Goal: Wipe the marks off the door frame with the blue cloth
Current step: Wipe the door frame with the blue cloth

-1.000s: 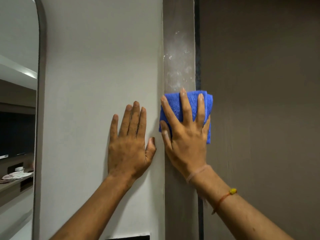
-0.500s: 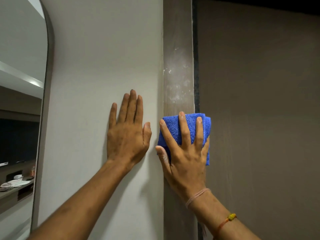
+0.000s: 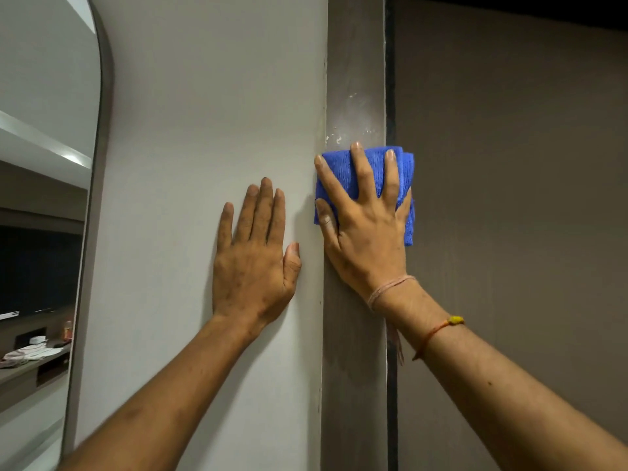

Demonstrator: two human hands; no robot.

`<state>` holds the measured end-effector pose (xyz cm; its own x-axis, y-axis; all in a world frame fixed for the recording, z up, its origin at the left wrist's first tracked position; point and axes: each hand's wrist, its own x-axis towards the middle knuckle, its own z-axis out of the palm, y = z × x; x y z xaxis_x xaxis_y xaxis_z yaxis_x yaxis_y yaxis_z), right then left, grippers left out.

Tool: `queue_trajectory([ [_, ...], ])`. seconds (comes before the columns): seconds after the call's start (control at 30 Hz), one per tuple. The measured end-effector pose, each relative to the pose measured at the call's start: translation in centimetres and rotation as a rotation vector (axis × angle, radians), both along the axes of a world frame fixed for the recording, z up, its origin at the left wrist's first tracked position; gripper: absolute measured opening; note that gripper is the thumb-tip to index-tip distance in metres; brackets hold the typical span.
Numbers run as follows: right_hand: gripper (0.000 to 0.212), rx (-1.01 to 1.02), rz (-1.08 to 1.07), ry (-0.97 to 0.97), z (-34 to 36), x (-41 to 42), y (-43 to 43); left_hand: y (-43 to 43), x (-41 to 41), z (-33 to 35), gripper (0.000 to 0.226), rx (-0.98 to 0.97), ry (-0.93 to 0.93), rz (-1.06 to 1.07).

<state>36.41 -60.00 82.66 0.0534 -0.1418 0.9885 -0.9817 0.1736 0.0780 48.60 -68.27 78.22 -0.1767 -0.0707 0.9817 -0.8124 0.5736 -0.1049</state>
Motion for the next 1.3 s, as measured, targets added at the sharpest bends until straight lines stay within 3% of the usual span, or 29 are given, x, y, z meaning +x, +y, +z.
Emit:
queue_trajectory([
  [0.23,0.051,0.063,-0.004,0.015,-5.6,-0.1,0.7,0.2,-0.1,-0.4,0.068,0.017,0.005,-0.018],
  [0.57,0.05,0.055,0.003,0.03,-5.2,-0.4,0.7,0.0,-0.7,3.9,0.066,0.006,0.074,-0.051],
  [0.83,0.052,0.017,0.032,0.015,0.5,-0.4,-0.1,-0.2,-0.8,3.8,0.066,-0.012,0.072,-0.035],
  [1.1,0.052,0.019,-0.015,0.021,-4.7,-0.2,0.1,-0.1,-1.0,3.3,0.066,0.001,0.068,-0.025],
  [1.3,0.053,0.039,0.019,0.043,6.2,-0.5,0.2,0.1,-0.9,3.3,0.065,0.002,0.075,-0.026],
])
